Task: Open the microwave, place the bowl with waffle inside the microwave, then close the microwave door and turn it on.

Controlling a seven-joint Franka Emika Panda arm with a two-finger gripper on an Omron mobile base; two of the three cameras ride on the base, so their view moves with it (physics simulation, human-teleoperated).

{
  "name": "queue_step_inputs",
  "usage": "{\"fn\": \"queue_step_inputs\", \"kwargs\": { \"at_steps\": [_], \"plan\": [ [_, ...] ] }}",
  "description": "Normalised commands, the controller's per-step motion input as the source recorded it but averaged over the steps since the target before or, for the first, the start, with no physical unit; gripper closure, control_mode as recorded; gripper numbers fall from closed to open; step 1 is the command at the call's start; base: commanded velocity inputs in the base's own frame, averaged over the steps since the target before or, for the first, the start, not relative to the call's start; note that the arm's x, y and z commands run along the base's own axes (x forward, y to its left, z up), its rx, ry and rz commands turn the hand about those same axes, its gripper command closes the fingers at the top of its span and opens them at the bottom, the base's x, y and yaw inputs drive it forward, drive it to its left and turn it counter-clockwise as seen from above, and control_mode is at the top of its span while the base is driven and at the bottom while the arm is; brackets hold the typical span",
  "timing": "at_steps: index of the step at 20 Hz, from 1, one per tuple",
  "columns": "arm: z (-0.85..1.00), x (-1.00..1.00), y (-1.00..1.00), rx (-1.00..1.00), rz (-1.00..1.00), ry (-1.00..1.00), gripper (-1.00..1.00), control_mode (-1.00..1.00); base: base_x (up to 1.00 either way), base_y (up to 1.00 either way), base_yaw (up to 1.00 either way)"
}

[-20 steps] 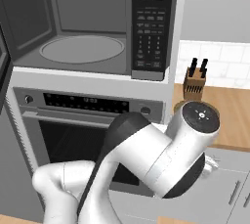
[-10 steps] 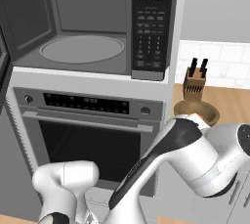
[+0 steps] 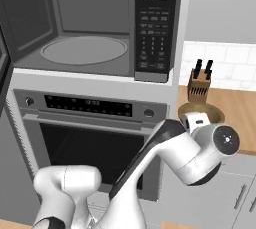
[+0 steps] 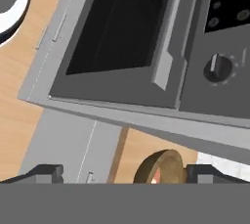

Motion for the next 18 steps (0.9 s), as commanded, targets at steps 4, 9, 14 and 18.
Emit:
{"fn": "queue_step_inputs", "kwargs": {
  "at_steps": [4,9,14,18],
  "plan": [
    [-0.3,0.58,-0.3,0.21,-0.16,0.0,-1.0,-1.0,0.0,0.0,0.0],
    [-0.23,0.62,-0.35,0.21,-0.08,0.02,-1.0,-1.0,0.0,0.0,0.0],
    [-0.09,0.57,-0.25,0.17,-0.04,0.05,-1.0,-1.0,0.0,0.0,0.0],
    [-0.07,0.59,-0.26,0.05,-0.03,0.06,-1.0,-1.0,0.0,0.0,0.0]
  ]
}}
